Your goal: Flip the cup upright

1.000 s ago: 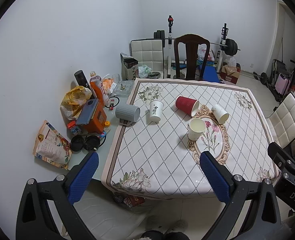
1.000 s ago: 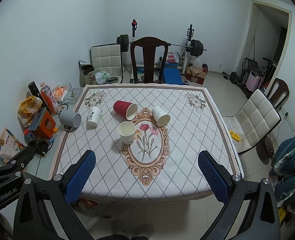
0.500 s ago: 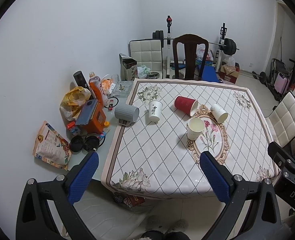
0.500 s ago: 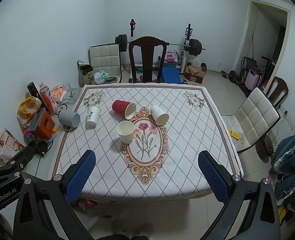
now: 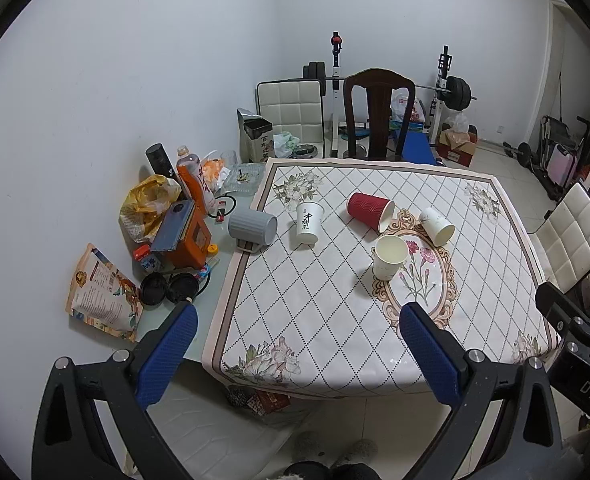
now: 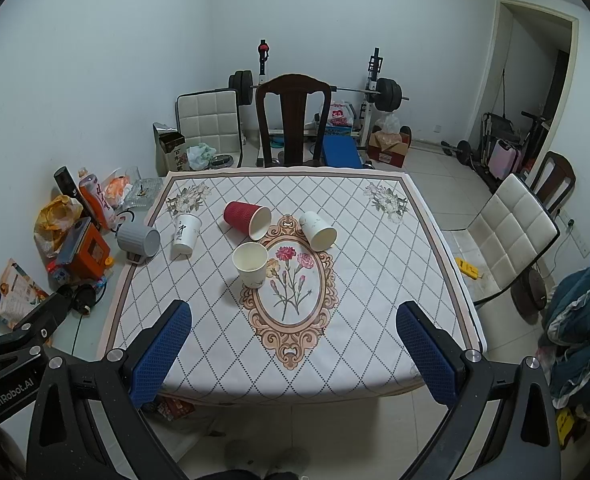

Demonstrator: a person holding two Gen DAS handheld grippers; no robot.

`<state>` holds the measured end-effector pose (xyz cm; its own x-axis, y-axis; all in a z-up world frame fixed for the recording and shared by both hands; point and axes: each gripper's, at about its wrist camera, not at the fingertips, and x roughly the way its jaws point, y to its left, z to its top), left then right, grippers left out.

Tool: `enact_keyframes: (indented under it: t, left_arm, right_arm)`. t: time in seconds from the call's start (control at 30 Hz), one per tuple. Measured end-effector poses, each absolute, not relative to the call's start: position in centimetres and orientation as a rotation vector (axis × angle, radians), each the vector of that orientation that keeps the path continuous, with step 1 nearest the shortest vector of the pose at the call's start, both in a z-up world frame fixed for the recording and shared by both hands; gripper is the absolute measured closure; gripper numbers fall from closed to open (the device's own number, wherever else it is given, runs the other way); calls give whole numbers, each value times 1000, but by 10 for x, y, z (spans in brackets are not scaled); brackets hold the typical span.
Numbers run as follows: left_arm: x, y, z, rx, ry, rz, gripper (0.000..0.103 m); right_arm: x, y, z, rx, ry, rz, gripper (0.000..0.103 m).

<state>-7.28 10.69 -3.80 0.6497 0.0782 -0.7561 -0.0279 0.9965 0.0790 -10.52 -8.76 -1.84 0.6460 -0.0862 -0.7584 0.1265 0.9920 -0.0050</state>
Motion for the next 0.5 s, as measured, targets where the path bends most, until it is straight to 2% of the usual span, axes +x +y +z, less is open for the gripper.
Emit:
enact_keyframes:
  t: [0.5]
  left_arm:
    - [-74, 106, -34, 61, 861, 50, 0]
  right_arm:
    - [-106, -89, -18, 49, 859, -120, 0]
